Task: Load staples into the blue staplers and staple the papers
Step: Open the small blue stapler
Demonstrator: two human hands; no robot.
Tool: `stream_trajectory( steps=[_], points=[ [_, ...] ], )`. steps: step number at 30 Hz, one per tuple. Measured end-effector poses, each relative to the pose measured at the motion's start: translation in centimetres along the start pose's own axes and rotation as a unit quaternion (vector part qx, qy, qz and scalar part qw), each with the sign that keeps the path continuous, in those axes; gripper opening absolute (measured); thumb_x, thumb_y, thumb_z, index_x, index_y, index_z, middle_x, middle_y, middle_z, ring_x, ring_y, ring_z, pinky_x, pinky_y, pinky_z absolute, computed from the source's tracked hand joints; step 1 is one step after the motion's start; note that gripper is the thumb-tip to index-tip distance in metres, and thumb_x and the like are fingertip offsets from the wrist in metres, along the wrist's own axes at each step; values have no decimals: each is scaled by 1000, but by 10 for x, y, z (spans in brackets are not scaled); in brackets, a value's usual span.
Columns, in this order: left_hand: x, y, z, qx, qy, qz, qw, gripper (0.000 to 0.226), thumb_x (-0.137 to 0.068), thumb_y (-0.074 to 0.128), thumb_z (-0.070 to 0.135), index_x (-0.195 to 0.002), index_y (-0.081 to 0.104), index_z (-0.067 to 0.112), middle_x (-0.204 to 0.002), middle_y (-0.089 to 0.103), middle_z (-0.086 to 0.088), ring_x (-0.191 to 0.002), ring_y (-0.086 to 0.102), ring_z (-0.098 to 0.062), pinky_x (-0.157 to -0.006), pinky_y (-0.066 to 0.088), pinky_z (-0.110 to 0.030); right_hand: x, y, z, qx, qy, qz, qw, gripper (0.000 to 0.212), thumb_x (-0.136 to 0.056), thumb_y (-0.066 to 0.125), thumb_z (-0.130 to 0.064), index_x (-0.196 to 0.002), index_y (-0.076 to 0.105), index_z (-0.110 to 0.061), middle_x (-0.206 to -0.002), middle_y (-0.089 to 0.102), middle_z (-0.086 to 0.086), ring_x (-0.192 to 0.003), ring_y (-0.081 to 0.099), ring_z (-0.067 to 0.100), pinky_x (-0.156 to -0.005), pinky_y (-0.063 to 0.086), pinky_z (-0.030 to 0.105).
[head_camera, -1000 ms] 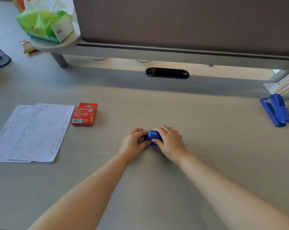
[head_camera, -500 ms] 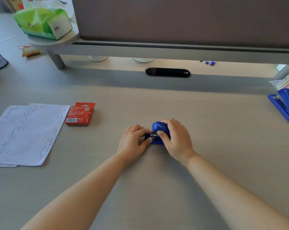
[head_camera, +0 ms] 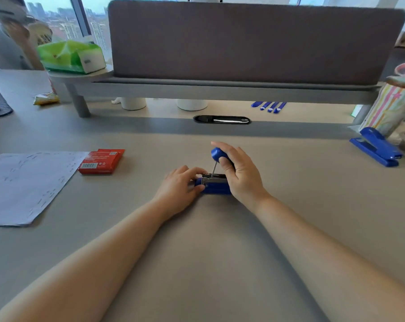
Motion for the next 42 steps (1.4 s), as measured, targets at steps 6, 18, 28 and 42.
stream_trajectory(
  steps=[6,18,28,42],
  points=[
    [2,0,-3,-18,0,6,1000,32,-88,57,25,-119,54,26,-106,58,-3,-104,55,-26,-97,41,-40,-3,-13,-7,-16,-23,24,999,31,-90,43,-22,-117,55,-15,-107,62,-2,-99,57,20,-91,45,36],
    [7,-3,1,-38,-35,-3,999,33,-88,55,26,-122,52,24,-110,58,-4,-108,54,-26,-99,39,-39,-5,-80,5,129,26,-16,991,30,-93,49,-16,-122,45,-10,-115,58,12,-106,48,29,-87,40,38],
    [13,-6,8,-42,-37,-3,998,33,-90,53,26,-123,51,24,-112,58,-2,-107,54,-25,-98,41,-39,42,-113,78,96,197,-65,974,36,-81,66,-15,-110,44,-14,-106,55,6,-93,51,22,-79,36,26],
    [16,-3,14,-111,-21,13,994,36,-93,47,28,-129,45,23,-119,55,-6,-113,51,-29,-96,40,-38,63,-103,99,301,169,-99,933,41,-79,62,-48,-102,52,-16,-110,57,5,-100,48,26,-80,43,36]
  ],
)
Point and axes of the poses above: each hand's wrist, its own x-axis away from the middle knuckle, its own y-axis out of the palm, z = x × y, the point moved 9 cm from there along -x, towards the middle knuckle
